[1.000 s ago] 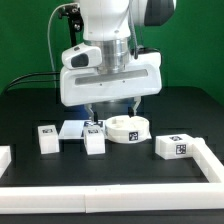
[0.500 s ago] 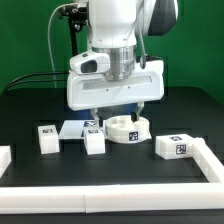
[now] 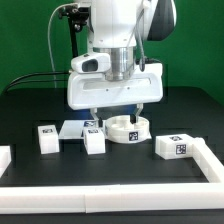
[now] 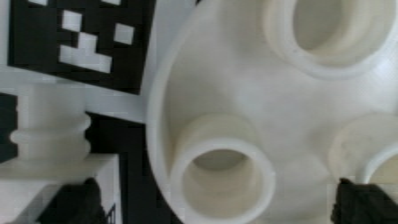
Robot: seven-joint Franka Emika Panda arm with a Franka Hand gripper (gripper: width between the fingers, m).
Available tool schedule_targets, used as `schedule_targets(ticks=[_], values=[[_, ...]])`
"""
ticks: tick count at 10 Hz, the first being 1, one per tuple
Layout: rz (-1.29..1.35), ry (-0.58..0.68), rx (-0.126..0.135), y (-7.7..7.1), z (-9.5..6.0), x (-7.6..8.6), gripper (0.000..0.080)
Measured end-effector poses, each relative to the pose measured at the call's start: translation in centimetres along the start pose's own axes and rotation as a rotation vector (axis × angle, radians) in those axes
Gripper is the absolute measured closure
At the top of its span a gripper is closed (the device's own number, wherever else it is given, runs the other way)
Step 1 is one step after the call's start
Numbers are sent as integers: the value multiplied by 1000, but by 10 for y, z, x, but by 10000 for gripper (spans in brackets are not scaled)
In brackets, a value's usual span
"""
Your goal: Assemble stool
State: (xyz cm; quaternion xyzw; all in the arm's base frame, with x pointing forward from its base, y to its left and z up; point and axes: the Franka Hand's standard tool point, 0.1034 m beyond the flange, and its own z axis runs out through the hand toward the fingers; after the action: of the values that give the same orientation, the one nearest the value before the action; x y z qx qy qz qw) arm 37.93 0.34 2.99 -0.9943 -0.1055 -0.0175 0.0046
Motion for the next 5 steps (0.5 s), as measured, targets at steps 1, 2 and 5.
schedule_targets(ticks=[1, 2, 5], values=[[-7, 5, -1, 1, -2, 3, 151], [-7, 3, 0, 1, -1, 2, 151], [50, 5, 0, 2, -5, -2, 151]])
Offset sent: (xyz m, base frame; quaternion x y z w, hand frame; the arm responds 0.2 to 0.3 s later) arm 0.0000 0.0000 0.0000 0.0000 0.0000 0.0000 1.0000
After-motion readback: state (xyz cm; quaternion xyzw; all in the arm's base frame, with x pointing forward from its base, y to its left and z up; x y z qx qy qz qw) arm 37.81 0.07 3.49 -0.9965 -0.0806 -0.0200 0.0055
